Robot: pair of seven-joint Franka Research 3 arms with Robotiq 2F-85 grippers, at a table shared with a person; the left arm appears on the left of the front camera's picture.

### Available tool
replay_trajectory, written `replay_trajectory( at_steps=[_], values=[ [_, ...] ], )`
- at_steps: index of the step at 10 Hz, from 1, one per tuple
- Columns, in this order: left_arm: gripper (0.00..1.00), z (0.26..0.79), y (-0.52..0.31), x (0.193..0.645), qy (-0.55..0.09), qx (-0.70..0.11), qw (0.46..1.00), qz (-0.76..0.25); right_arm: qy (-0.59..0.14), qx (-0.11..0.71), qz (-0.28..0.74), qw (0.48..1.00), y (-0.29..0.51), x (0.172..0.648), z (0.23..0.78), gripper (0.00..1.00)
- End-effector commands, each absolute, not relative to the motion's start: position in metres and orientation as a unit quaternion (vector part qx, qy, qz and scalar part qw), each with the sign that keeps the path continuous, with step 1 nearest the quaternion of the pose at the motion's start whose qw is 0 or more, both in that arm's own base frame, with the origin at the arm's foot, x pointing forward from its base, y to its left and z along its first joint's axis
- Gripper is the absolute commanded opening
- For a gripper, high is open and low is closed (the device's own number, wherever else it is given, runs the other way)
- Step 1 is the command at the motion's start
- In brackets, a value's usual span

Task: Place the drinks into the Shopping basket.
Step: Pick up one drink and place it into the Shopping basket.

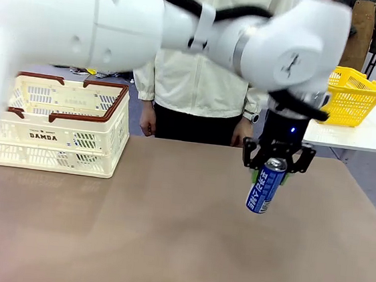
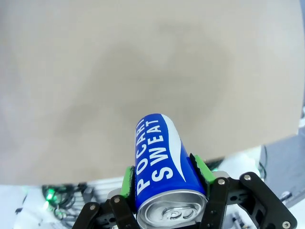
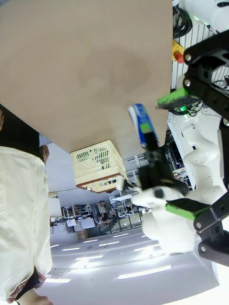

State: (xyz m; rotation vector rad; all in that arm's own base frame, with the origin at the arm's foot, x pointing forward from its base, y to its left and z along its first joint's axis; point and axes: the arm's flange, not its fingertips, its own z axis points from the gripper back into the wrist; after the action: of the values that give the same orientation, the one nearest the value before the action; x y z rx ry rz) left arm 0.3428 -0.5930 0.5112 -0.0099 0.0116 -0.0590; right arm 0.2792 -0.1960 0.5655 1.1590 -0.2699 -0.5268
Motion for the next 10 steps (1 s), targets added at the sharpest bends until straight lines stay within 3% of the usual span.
replay_trajectory(
  at_steps=[1, 3, 4, 5, 10],
  values=[
    [0.0, 0.548, -0.58, 0.317, 0.022, 0.005, 0.996, -0.087, -0.123, 0.544, -0.248, 0.792, -0.195, 0.28, 0.569, 1.0],
    [0.0, 0.554, -0.551, 0.297, 0.011, -0.027, 0.994, -0.109, -0.123, 0.544, -0.248, 0.792, -0.195, 0.28, 0.569, 1.0],
    [0.0, 0.547, -0.54, 0.297, 0.023, -0.056, 0.998, -0.035, -0.123, 0.544, -0.248, 0.792, -0.195, 0.28, 0.569, 1.0],
    [0.0, 0.566, -0.577, 0.295, 0.006, -0.009, 0.996, -0.092, -0.123, 0.544, -0.248, 0.792, -0.195, 0.28, 0.569, 1.0],
    [0.0, 0.566, -0.577, 0.295, 0.006, -0.009, 0.996, -0.092, -0.123, 0.544, -0.248, 0.792, -0.195, 0.28, 0.569, 1.0]
  ],
)
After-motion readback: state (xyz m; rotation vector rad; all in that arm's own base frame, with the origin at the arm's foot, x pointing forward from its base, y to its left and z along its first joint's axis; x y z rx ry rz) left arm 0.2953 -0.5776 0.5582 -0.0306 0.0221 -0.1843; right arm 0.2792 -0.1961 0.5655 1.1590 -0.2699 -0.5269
